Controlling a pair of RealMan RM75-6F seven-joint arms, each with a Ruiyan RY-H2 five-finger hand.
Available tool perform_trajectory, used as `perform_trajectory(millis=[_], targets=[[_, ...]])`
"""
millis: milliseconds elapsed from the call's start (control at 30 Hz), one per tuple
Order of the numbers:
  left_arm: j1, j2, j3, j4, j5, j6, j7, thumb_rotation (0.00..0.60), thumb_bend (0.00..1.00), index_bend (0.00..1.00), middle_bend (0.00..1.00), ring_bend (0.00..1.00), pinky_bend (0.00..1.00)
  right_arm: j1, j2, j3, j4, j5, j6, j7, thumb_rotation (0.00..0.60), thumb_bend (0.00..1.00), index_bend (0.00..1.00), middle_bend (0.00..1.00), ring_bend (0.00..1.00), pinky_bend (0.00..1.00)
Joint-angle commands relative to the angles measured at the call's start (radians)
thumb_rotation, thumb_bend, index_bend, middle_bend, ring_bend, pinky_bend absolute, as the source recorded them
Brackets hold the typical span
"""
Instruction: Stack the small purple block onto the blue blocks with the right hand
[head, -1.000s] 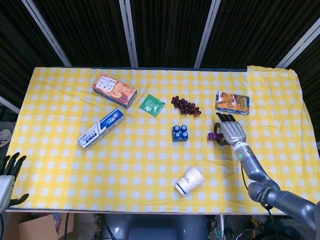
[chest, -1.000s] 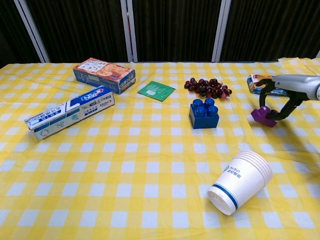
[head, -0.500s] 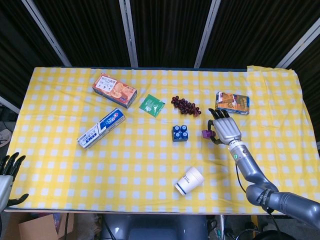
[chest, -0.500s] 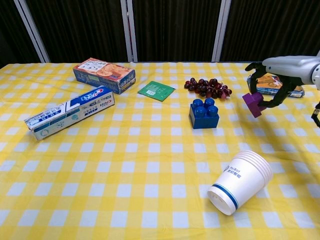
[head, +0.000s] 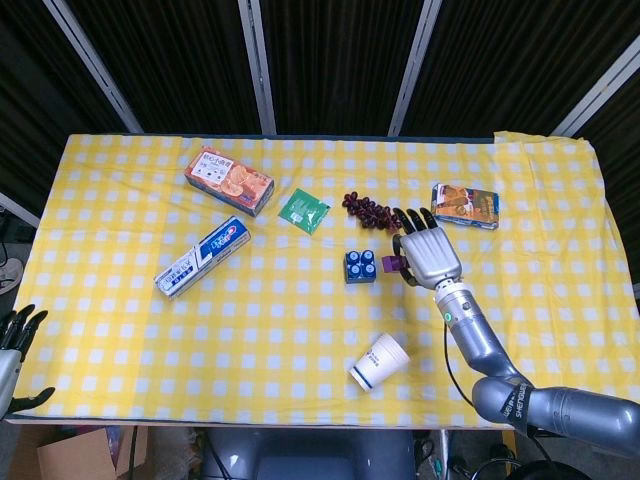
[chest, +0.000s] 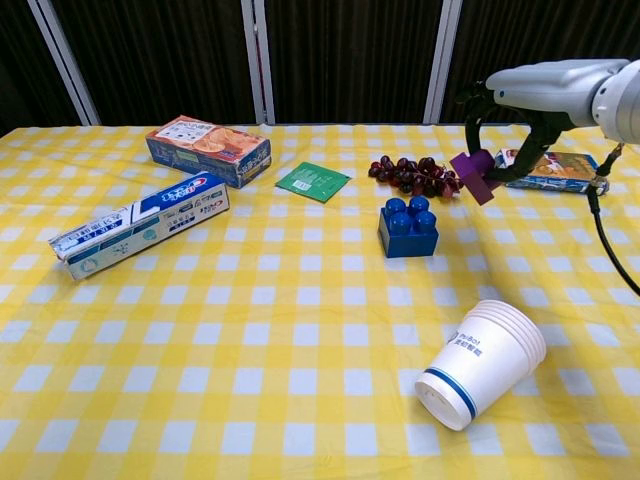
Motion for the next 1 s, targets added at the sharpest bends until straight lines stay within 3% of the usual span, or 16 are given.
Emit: perform_trajectory(millis=[33, 300, 1000], targets=[[-0.002, 0.005, -0.001, 0.007, -0.003, -0.005, -0.015, 0.6, 0.0, 0.06, 0.0, 0.0, 0.04, 0.04, -0.019, 0.003, -0.032, 0.061, 0.041, -0.062, 0.6, 0.41, 0.51, 0.0, 0.0, 0.0], [-0.004, 0.013, -0.004, 0.016, -0.01, -0.01, -0.042, 0.6, 0.0, 0.06, 0.0, 0.0, 0.04, 0.079, -0.067, -0.008, -0.003, 0.12, 0.063, -0.102, 0.6, 0.41, 0.51, 0.0, 0.0, 0.0], [0.001, 0.024, -0.007, 0.023, -0.015, -0.005, -0.068, 0.6, 0.0, 0.06, 0.0, 0.0, 0.04, 0.13, -0.158, -0.031, 0.125, 0.138, 0.018, -0.074, 0.6, 0.41, 0.51, 0.0, 0.0, 0.0]])
